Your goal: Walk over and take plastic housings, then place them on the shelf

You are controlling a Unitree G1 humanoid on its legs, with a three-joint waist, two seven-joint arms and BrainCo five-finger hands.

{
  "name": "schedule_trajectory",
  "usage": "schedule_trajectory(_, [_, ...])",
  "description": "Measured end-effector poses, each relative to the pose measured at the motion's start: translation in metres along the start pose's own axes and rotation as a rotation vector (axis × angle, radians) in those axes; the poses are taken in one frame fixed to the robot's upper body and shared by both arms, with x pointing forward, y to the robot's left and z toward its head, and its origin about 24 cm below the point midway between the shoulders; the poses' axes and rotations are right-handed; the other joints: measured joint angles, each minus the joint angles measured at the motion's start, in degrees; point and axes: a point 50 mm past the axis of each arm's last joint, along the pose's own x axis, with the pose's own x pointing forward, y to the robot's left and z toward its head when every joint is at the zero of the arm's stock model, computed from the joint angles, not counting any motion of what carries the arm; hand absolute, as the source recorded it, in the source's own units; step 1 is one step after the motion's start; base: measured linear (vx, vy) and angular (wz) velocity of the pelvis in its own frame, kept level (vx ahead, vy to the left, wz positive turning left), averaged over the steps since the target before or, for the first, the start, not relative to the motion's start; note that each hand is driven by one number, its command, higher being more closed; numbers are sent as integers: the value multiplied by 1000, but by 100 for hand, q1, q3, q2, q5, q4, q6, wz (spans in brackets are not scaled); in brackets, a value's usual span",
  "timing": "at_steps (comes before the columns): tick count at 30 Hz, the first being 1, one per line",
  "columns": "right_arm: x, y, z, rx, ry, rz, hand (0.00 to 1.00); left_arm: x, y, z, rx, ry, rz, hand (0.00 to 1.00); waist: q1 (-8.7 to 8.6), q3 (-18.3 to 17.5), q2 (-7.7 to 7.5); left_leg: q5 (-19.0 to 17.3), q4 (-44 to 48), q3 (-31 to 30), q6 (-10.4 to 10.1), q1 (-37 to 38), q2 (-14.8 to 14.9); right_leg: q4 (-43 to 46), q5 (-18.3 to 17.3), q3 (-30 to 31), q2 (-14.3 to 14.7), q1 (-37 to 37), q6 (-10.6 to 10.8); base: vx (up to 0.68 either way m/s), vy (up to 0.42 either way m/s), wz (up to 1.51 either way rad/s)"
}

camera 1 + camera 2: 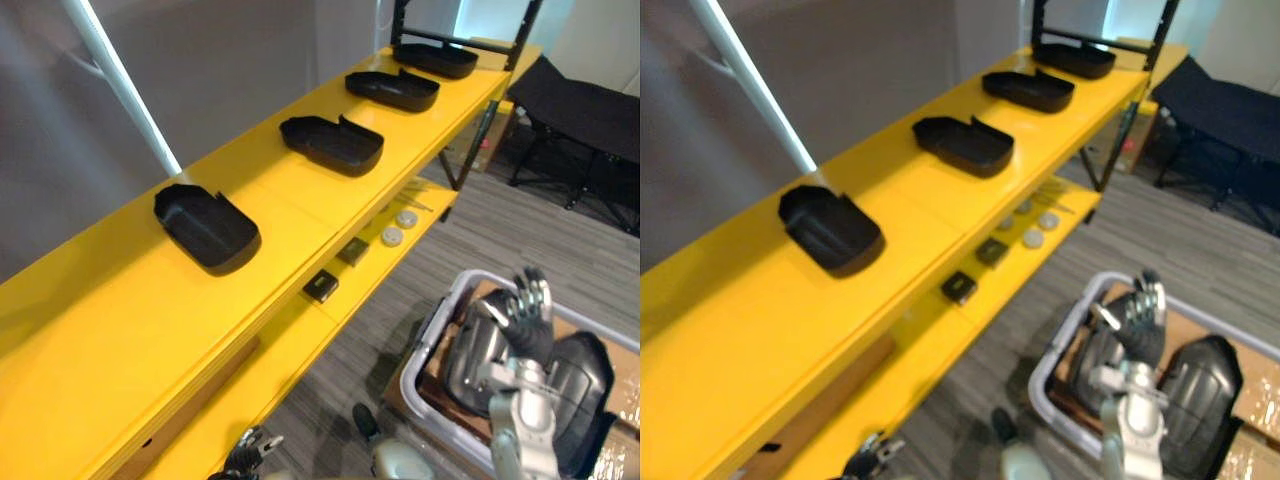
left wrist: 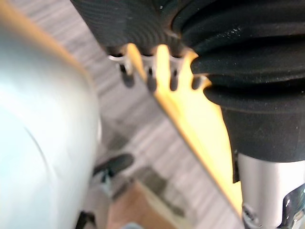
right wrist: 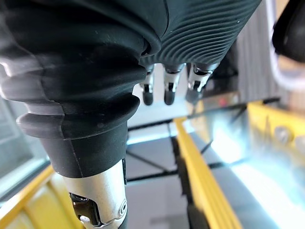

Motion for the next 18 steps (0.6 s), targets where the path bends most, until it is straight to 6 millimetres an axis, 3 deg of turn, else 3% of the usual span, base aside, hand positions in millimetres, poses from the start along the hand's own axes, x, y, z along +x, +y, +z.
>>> schedule_trajectory(1, [0,2,-1,7,8,8,0,1,0,3,-7,-15,2,0,56,84,-12,-2,13,70,2,0,4,302,-22,-137,-3,-142,-6,-142,113,-43])
schedule_trajectory(2, [-4,5,-3,30,40,14,0,3,0,10,-9,-40,5,0,103,189,-152,-6,63,153,11,6,-101,798,-256,-250,-62,-376,143,-90,116,-29])
schedule_trajectory(3, [-7,5,-5,52,57,3,0,4,-2,12,-5,-43,0,0,96,222,-186,-11,83,159,20,5,-155,960,-337,-262,-100,-446,250,-47,115,-13])
schedule_trajectory(6, [-26,3,-14,81,124,-36,0,8,-11,18,-4,-67,-15,0,102,289,-176,-56,520,15,2,-2,-161,1379,-406,-441,-111,-499,305,29,94,2])
schedule_trajectory(9, [-41,14,-12,126,125,-1,0,7,-12,18,-21,-72,-14,0,97,312,-159,-262,956,-27,81,9,-113,1411,-397,-444,22,-378,295,-35,74,-36])
schedule_trajectory(10, [-46,17,-12,143,127,14,0,7,-10,19,-36,-80,-5,0,98,338,-200,-306,1008,-24,145,35,-119,1371,-320,-468,47,-341,253,-145,39,-60])
schedule_trajectory(12, [-53,23,-13,200,142,53,0,4,-5,21,-62,-105,32,0,122,400,-324,-293,917,101,200,135,-99,919,130,-796,39,-206,-87,-196,-12,-75])
schedule_trajectory(13, [-55,30,-13,239,144,93,0,1,3,20,-81,-115,74,0,198,393,-413,-244,663,367,289,92,-95,708,-55,-1165,-55,-224,-561,-273,-66,-92])
schedule_trajectory(14, [-55,36,-15,256,143,124,0,1,10,22,-88,-109,103,0,250,433,-548,-144,528,586,342,65,-56,1338,-372,-1512,-177,-545,-608,-287,-71,-81])
schedule_trajectory(15, [-55,36,-15,258,146,129,0,1,11,22,-90,-100,115,0,251,438,-533,-81,478,632,341,20,-4,1758,-542,-1638,-225,-667,-589,-246,-33,-52])
schedule_trajectory(17, [-52,44,-19,265,156,144,0,1,16,22,-82,-78,127,0,258,420,-539,242,214,644,308,3,180,3282,-1238,-1860,-496,-693,-354,-152,-16,-15])
schedule_trajectory(18, [-49,48,-20,272,155,153,0,1,17,22,-82,-72,129,0,264,418,-541,287,203,645,287,-34,238,3497,-1374,-1887,-598,-614,-360,-85,-46,-16])
